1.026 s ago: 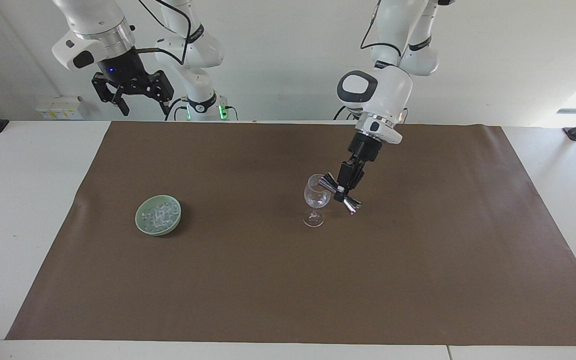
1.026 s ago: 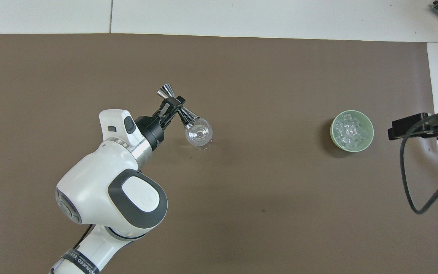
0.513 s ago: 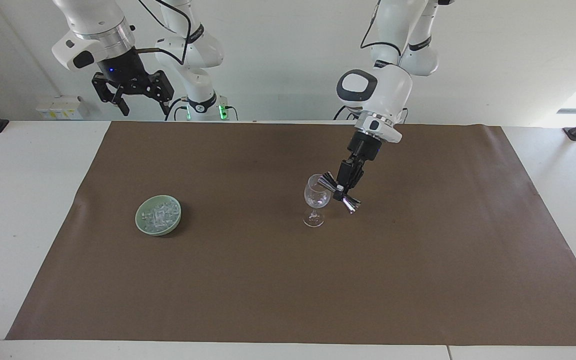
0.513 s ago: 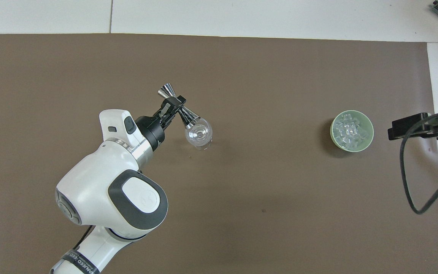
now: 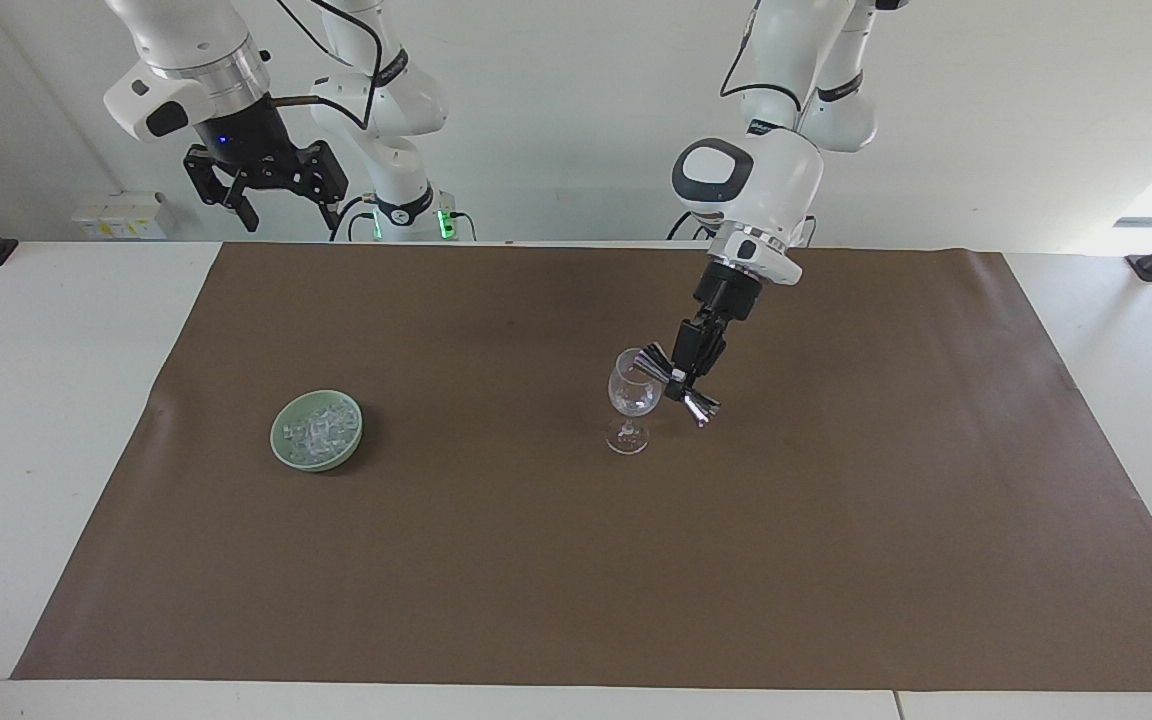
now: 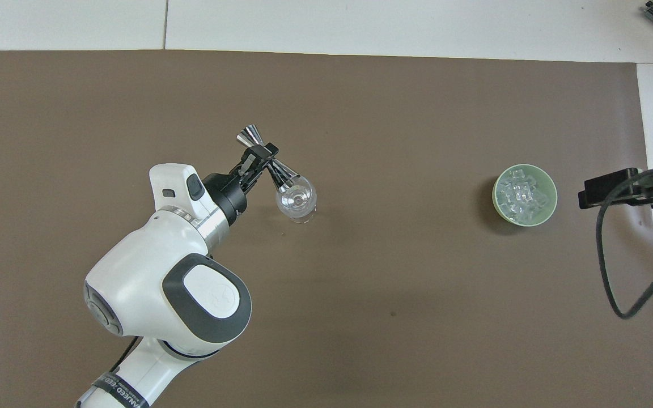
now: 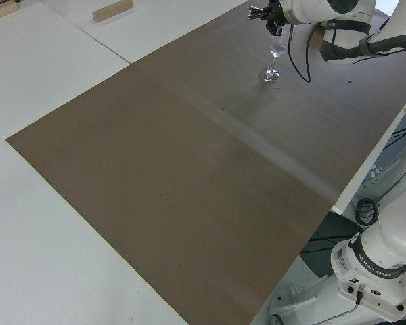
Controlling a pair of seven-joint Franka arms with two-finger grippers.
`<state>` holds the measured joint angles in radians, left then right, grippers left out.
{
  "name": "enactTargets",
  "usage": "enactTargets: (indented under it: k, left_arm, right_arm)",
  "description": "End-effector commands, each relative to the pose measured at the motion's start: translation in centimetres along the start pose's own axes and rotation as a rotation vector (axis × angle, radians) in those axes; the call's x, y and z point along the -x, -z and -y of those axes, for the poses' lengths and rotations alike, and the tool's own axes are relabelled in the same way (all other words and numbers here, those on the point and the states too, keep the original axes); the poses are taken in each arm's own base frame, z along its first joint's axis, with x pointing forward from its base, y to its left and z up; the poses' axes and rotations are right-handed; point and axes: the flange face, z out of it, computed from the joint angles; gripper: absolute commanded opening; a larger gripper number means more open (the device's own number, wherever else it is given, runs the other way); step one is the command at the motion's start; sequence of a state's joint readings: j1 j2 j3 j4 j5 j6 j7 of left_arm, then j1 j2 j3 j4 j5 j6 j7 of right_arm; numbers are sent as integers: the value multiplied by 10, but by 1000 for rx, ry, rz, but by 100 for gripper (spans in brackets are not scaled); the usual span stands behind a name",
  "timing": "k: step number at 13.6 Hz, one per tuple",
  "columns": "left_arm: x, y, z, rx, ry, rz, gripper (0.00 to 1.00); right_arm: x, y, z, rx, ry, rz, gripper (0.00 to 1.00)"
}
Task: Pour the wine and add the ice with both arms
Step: 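Tilt the jigger over the wine glass with the left gripper, then carry the jigger back and lower it to its spot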
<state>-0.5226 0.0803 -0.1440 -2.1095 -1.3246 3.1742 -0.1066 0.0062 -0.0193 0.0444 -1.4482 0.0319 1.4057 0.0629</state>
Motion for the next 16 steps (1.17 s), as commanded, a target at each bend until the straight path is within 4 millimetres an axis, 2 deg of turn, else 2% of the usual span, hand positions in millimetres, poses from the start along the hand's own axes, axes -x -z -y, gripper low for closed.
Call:
enactTargets:
  k: [1,4,6,12,14,16]
  left_arm:
    - [5,8,-5,13,-1,-11,0]
    - [4,13,-11,27,51,27,0]
    - [-2,13,-6,27,146,50,0]
    - [-37,25,11,50,509,103,0]
    - [-50,29,17,43,688,129,0]
    - [-67,35,31,35,768,109,0]
  right_arm:
    - [4,0,-2,-6,7,-5,100]
    - [4,0,-2,-6,7,-5,100]
    - [4,0,-2,-6,7,-5,100]
    - [4,0,-2,-6,7,-5,100]
    - [4,0,-2,-6,7,-5,100]
    - [4,0,-2,-6,7,-5,100]
